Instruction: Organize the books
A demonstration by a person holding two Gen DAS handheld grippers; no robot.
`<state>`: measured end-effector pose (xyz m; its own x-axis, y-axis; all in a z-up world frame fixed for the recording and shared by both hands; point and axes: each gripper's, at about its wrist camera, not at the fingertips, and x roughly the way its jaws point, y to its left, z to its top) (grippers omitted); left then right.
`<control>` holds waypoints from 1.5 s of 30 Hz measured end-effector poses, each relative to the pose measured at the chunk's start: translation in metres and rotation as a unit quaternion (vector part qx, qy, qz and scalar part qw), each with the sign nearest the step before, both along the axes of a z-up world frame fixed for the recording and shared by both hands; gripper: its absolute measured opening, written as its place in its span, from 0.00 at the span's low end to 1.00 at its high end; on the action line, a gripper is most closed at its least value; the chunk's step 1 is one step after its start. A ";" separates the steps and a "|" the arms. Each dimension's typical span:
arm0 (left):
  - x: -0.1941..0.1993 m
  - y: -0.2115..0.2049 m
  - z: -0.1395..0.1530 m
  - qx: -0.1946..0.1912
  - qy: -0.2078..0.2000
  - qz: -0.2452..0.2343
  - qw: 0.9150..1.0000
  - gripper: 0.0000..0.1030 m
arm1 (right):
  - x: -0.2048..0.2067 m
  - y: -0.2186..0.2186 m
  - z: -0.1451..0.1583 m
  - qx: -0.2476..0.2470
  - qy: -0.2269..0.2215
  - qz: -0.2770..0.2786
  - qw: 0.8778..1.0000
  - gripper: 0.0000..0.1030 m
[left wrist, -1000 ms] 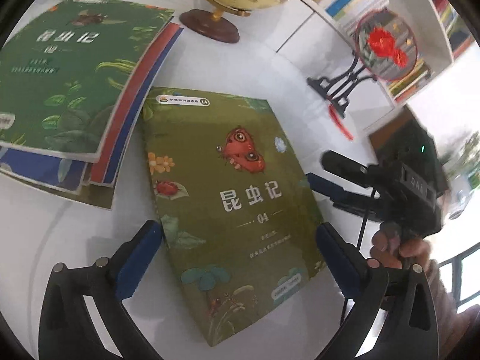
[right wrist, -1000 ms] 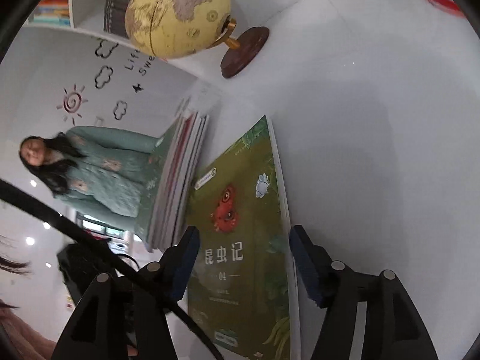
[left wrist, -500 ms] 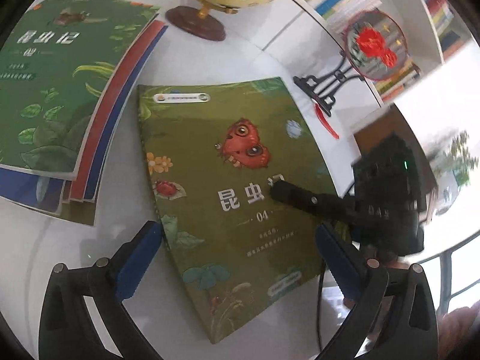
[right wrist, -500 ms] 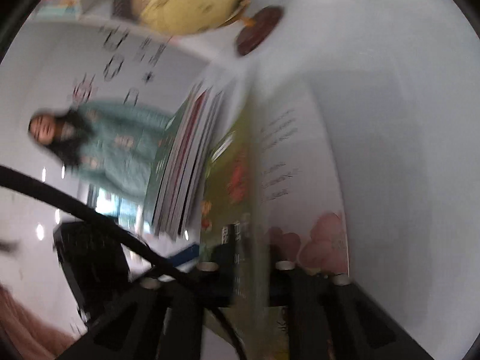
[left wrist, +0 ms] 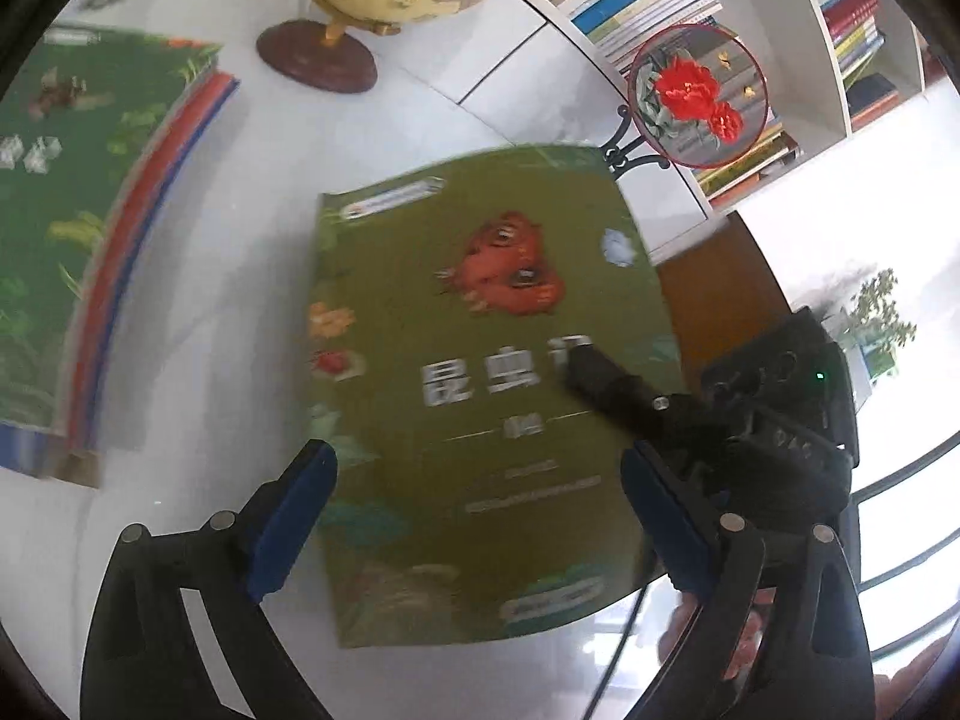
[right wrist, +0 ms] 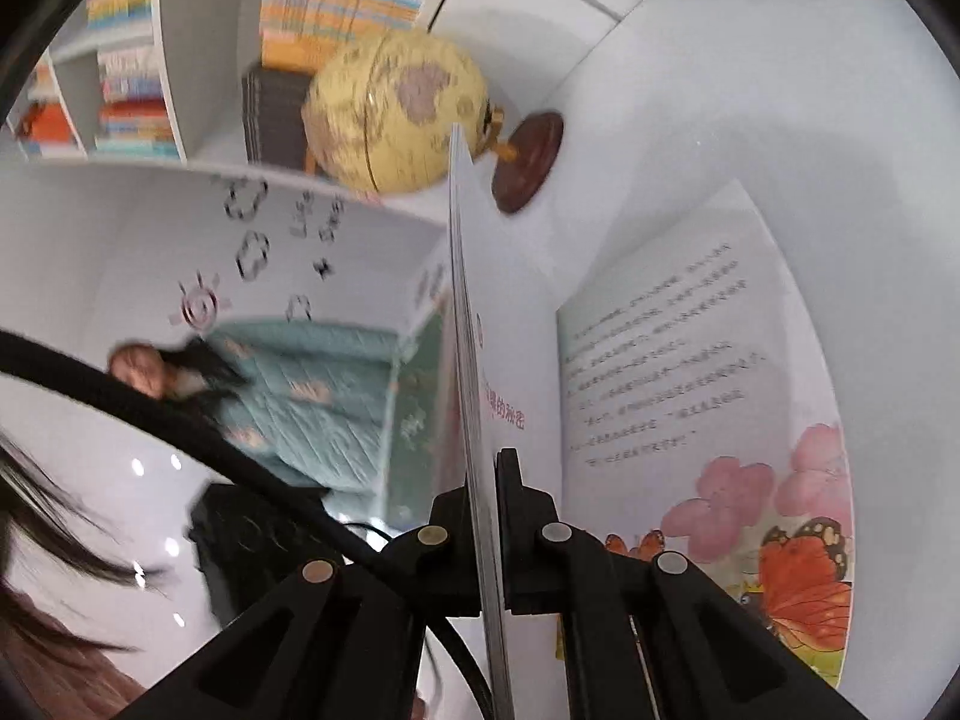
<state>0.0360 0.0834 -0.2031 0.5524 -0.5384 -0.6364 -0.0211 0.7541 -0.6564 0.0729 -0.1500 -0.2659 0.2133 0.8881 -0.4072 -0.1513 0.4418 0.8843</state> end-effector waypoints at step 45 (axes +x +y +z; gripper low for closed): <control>-0.059 0.236 0.029 0.127 0.022 0.114 0.985 0.92 | 0.030 0.257 -0.008 0.044 -0.007 -0.013 0.999 0.04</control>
